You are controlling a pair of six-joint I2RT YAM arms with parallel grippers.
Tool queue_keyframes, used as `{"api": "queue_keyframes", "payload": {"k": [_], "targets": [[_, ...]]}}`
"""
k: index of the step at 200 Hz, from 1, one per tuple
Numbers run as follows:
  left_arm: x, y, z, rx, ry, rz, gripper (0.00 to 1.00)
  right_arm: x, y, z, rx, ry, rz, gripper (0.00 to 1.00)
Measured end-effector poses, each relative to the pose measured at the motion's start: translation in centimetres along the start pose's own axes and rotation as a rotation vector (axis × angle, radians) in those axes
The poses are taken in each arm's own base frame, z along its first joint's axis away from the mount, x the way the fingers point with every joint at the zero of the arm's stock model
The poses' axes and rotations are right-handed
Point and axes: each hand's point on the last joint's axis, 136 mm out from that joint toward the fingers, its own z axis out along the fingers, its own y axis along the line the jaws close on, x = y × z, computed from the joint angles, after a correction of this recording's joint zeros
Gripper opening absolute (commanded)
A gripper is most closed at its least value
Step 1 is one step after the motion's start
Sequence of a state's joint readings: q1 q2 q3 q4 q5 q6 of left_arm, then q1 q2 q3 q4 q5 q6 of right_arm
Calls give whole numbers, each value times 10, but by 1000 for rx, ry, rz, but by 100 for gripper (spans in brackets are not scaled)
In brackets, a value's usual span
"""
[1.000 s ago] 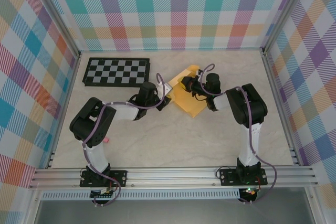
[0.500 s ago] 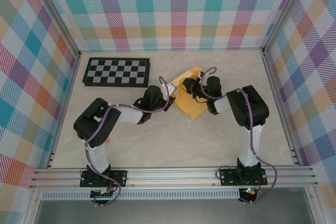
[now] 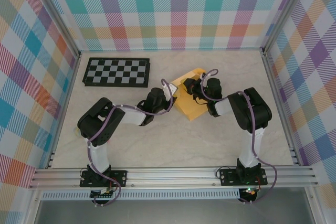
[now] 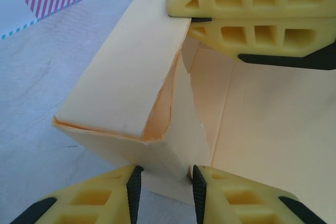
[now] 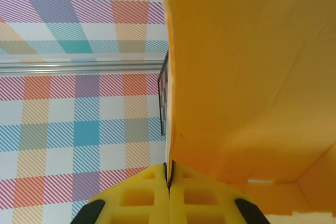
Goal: Fold the paper box
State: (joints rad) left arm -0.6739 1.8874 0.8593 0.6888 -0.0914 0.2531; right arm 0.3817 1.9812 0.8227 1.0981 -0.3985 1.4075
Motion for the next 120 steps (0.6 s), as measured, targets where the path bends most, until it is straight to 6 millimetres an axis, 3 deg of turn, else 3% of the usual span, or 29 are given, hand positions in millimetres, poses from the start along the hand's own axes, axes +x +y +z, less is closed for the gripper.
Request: {"api": "queue_keyframes", "payload": {"k": [120], "targets": [[-6, 13, 17, -84, 2, -27, 32, -8, -1, -3, 17, -55, 27, 1]]}}
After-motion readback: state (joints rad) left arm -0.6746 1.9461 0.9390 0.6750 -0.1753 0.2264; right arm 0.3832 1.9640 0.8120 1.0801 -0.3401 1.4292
